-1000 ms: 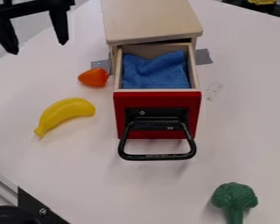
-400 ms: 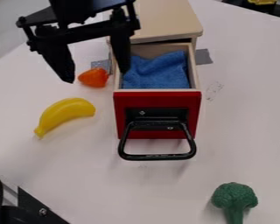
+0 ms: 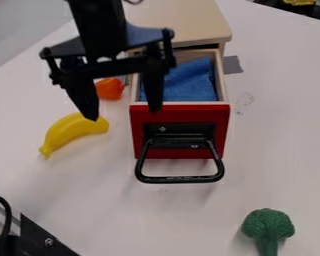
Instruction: Close the drawer
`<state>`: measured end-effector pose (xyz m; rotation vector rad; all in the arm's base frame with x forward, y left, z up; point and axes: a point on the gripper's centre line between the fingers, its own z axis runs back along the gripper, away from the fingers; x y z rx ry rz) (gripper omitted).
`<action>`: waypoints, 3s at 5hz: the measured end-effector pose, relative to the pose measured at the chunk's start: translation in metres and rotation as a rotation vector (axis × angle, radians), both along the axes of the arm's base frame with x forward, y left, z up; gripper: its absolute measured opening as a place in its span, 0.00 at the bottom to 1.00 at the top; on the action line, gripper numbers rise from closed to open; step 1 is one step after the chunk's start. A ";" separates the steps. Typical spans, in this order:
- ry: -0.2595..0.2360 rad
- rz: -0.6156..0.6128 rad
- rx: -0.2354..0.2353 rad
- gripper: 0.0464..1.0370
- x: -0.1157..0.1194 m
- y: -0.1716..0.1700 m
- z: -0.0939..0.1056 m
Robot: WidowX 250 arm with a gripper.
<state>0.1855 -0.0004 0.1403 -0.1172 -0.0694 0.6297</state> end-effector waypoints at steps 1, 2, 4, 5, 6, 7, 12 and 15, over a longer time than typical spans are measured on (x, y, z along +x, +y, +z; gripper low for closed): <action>-0.022 0.030 0.025 0.96 0.006 0.007 -0.007; -0.049 0.069 0.028 0.96 0.007 0.014 -0.004; -0.158 0.185 -0.071 0.96 0.011 0.042 0.024; -0.133 0.087 -0.036 0.96 0.016 0.020 0.011; -0.101 0.025 -0.005 0.96 0.018 0.001 -0.001; -0.085 0.012 0.012 0.96 0.023 -0.001 -0.010; -0.040 0.000 -0.011 0.96 0.037 -0.018 -0.035; -0.030 0.002 -0.009 0.96 0.046 -0.026 -0.047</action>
